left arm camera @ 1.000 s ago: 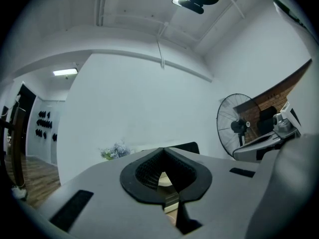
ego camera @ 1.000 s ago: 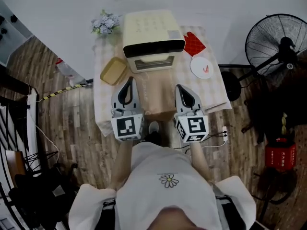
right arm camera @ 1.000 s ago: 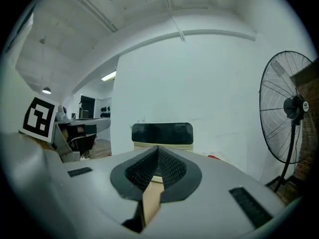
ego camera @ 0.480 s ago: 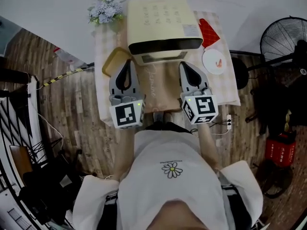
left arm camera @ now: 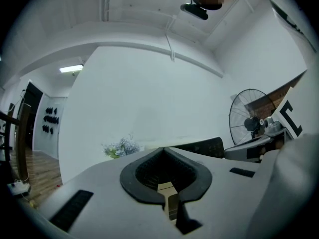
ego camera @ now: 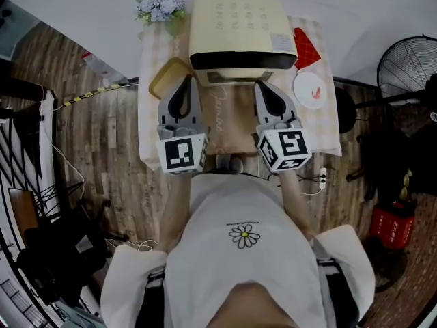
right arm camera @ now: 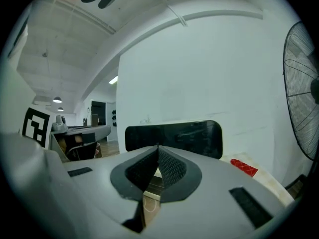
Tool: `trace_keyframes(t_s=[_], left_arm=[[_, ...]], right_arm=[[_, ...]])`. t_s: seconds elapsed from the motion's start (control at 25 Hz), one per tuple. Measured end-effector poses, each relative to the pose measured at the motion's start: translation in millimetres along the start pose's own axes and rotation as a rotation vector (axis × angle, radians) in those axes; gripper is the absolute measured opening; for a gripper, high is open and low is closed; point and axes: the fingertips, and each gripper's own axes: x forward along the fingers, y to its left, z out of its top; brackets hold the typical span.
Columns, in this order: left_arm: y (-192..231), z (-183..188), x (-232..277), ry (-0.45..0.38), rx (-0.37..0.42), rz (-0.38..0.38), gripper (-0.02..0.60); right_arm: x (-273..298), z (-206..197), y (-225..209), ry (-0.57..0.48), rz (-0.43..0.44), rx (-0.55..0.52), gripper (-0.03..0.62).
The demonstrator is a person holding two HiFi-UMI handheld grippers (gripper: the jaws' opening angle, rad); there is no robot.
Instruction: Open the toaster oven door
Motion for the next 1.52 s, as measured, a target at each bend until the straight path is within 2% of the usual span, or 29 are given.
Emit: trace_keyframes(t_s=[0.28,0.44,0.68,0.72,0.88,1.0,1.08,1.2,1.28,1.44,1.52], left_arm=[[-3.2,-10.2,-6.7,0.024,0.001,0.017,0.017],[-5.5,-3.1,-5.0,0.002,0.0,0.026,0.017],[-2.3,7.1,4.4,-0.014,0.115,0.0,0.018],[0.7,11.7,8.1,-0.02,0.126,-0.015,0.026],[9.6,43.1,24.5,-0.067,0.169,-0.074,0.134],[4.3,68.6,35.7,-0.115,0.213,-0.147,0.208],[-6.4,76.4,42.4,-0.113,0.256,-0.235,0.235],[-27.9,73.7,51.9,-0.044,0.332,-0.406,0.239],[-42.0,72.3,54.8,-0.007,0.409,-0.493,0.241],[-67.2,66.1,58.6,0.02,0.521,-0.622,0.258],[-73.0,58.4,63.5,0.039,0.563,-0.659,0.279]], right_arm=[[-0.1,-5.1,-1.8,0.018,0.015,0.003,0.011],[0.6,-9.2,0.1,0.031,0.025,-0.005,0.011],[0.0,-13.5,1.1,0.034,0.021,0.002,0.011],[-0.9,-13.6,0.3,0.033,0.019,0.005,0.011],[-5.9,-14.9,-5.2,0.032,0.003,0.014,0.011],[-9.1,-14.9,-9.8,0.029,-0.006,0.022,0.01],[-11.9,-14.1,-11.7,0.024,-0.012,0.024,0.01],[-14.6,-12.6,-13.3,0.02,-0.019,0.024,0.011],[-16.5,-13.3,-12.7,0.021,-0.021,0.024,0.011],[-20.1,-14.3,-10.0,0.023,-0.021,0.021,0.011],[-21.4,-14.2,-8.4,0.023,-0.02,0.019,0.011]])
